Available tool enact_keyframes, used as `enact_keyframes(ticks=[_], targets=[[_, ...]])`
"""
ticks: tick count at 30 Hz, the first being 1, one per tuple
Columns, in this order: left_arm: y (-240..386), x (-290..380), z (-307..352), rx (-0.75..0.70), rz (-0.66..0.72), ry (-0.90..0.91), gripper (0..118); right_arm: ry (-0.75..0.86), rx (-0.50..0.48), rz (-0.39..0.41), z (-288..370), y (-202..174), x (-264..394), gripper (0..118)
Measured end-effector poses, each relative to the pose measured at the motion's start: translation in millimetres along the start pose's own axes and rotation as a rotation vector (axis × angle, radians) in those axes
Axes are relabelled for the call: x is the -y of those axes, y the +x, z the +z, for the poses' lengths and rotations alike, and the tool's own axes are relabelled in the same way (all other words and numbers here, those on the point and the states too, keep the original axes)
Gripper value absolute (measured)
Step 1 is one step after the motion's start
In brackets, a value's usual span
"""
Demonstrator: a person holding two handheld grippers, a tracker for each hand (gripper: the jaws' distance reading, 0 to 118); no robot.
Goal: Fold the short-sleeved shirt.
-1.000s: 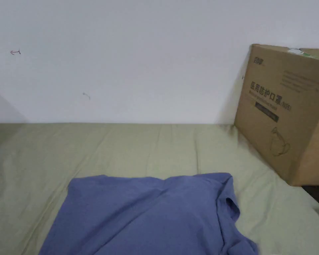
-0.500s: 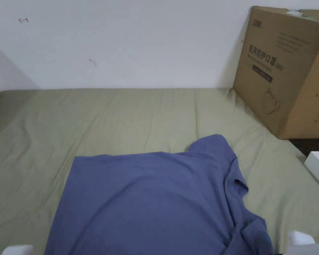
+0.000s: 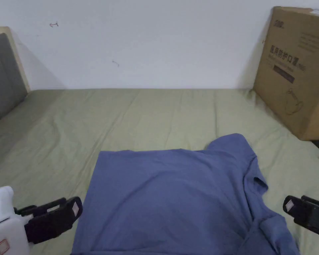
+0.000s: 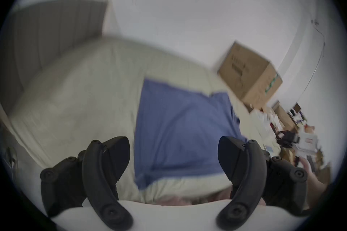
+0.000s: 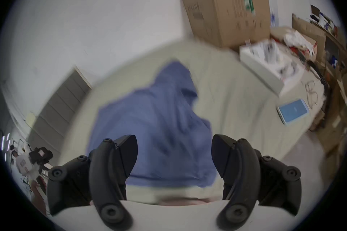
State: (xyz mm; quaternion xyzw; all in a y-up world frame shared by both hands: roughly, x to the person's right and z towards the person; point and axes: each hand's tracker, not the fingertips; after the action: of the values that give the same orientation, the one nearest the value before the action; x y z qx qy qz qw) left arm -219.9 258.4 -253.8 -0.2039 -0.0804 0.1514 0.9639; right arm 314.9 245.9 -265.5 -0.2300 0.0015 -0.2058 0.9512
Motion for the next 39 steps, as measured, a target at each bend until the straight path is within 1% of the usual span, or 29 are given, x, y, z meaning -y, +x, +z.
enact_keyframes(ticks=[1,2,3,4,5,6,7,8,9,11,12,13,15,16,18,19,20,21,22,23,25,28,30,31,32,33,34,36,39], targets=[[16.9,1.7,17.3,-0.021,-0.037,0.101,96,0.080,-0.044,0.032,17.6,-14.6,3.1,84],[29.9,5.8,32.5,-0.049,-0.071,0.202,88,0.169,-0.068,0.062,30.3,-25.3,6.5,77],[42.8,12.3,46.7,-0.066,-0.101,0.292,73,0.272,-0.072,0.116,42.4,-36.5,12.6,58],[31.1,9.1,42.5,-0.071,-0.119,0.361,35,0.347,-0.060,0.163,49.6,-47.2,17.2,11],[38.1,12.4,47.7,-0.092,-0.140,0.398,2,0.377,-0.025,0.195,52.5,-55.0,18.7,0],[46.6,18.7,52.9,-0.140,-0.159,0.441,0,0.382,-0.045,0.195,56.6,-58.7,18.0,0],[47.2,23.0,54.3,-0.137,-0.178,0.451,0,0.353,-0.132,0.181,57.9,-60.7,14.1,0],[40.4,22.0,50.9,-0.097,-0.177,0.438,0,0.323,-0.186,0.166,58.1,-62.7,11.4,0],[36.8,20.2,48.2,-0.073,-0.178,0.413,0,0.308,-0.168,0.174,55.3,-67.0,9.0,0],[34.4,16.2,40.6,-0.114,-0.208,0.332,0,0.312,-0.152,0.204,58.9,-73.2,9.9,0],[31.1,-5.1,37.6,-0.112,-0.210,0.240,0,0.308,-0.159,0.221,59.8,-74.2,10.2,0],[23.2,-10.5,26.8,-0.096,-0.197,0.108,0,0.300,-0.167,0.228,55.5,-72.7,9.2,0],[0.3,-12.4,-4.7,-0.111,-0.139,-0.150,0,0.262,-0.186,0.226,52.8,-72.7,11.0,0],[-13.0,-15.8,-21.0,-0.084,-0.088,-0.306,0,0.230,-0.196,0.218,50.3,-72.5,12.6,0],[-41.6,2.5,-52.2,0.001,0.011,-0.557,0,0.166,-0.196,0.208,40.7,-68.2,15.0,0],[-53.0,16.7,-63.0,-0.004,0.032,-0.605,8,0.143,-0.195,0.203,37.8,-67.4,17.2,0],[-58.2,25.1,-68.9,-0.026,0.023,-0.623,37,0.114,-0.199,0.197,34.6,-66.5,19.2,0],[-65.8,35.3,-76.6,-0.049,0.004,-0.645,80,0.090,-0.198,0.186,28.5,-62.3,21.1,0],[-68.3,47.0,-84.6,-0.096,-0.035,-0.669,106,0.070,-0.193,0.170,24.5,-60.4,23.7,0],[-71.5,56.9,-90.6,-0.112,-0.044,-0.681,104,0.045,-0.194,0.150,20.9,-59.0,25.8,0],[-76.5,67.1,-96.5,-0.104,-0.040,-0.648,104,0.007,-0.190,0.117,13.3,-55.4,29.7,0],[-81.7,78.2,-112.4,-0.091,0.003,-0.636,104,-0.025,-0.166,0.103,7.9,-54.1,34.0,0],[-75.8,86.5,-121.1,-0.082,-0.042,-0.607,102,-0.044,-0.158,0.109,4.6,-51.0,36.9,0],[-70.1,88.5,-121.5,-0.081,-0.100,-0.583,78,-0.056,-0.147,0.121,2.0,-50.2,37.5,0],[-66.1,90.6,-124.0,-0.072,-0.149,-0.580,31,-0.064,-0.136,0.128,0.1,-49.5,37.5,0],[-56.4,96.1,-123.7,-0.132,-0.249,-0.605,1,-0.069,-0.127,0.129,-0.7,-46.3,38.3,0],[-46.5,101.7,-118.9,-0.117,-0.288,-0.575,1,-0.072,-0.122,0.125,-1.2,-43.3,37.4,0],[-41.5,103.2,-114.5,-0.001,-0.286,-0.590,0,-0.075,-0.120,0.118,-1.5,-35.3,32.9,0],[-29.0,104.0,-97.9,-0.066,-0.307,-0.516,0,-0.077,-0.097,0.116,-2.1,-15.2,20.2,0]])
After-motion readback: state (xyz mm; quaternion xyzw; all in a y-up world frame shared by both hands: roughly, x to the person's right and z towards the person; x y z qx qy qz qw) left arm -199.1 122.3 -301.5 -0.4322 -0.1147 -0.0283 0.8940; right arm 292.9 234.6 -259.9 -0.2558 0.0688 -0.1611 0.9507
